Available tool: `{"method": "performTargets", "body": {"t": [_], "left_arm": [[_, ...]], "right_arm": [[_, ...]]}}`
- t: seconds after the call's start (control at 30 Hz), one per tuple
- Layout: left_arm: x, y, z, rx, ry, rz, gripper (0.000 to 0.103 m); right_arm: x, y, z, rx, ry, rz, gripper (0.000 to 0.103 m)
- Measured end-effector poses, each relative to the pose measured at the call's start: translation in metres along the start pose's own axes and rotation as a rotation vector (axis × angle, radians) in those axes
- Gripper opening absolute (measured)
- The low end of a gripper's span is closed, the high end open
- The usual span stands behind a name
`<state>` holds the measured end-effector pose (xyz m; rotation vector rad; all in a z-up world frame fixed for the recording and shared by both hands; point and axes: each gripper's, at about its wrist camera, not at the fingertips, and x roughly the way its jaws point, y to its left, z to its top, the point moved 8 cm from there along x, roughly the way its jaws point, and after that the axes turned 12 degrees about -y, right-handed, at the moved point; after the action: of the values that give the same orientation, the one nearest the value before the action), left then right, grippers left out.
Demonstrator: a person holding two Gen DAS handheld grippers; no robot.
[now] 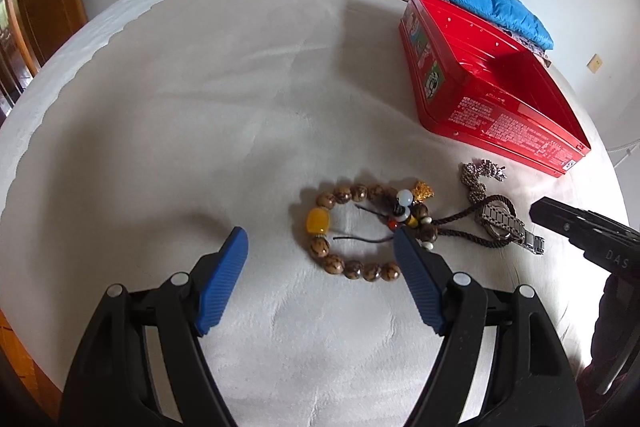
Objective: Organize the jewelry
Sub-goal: 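Grasp the silver link watch with the right tool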
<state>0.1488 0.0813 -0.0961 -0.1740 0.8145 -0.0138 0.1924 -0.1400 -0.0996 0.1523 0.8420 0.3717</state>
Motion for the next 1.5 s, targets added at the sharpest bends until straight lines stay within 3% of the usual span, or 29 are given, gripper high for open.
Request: {"method": "performTargets", "body": {"t": [0.77,1.0,1.5], "left_arm": [[0.004,-0.004,-0.004,0.005,0.015,-0.017,0.075],[0.002,-0.01,-0.004,0.017,0.013,-0.035,0.075],[-0.005,-0.035,0.001,0.038,0.004,-0.082,0.075]], "right_arm": [[0.012,0.018,-0.018,-0.043,0.081,0.039,0.03],[0.017,0.023,-0.018,-0.085,0.081,0.042,0.018],[-0.056,-0.002,0.008,0.047,-0.059,0.19,0.017]]}}
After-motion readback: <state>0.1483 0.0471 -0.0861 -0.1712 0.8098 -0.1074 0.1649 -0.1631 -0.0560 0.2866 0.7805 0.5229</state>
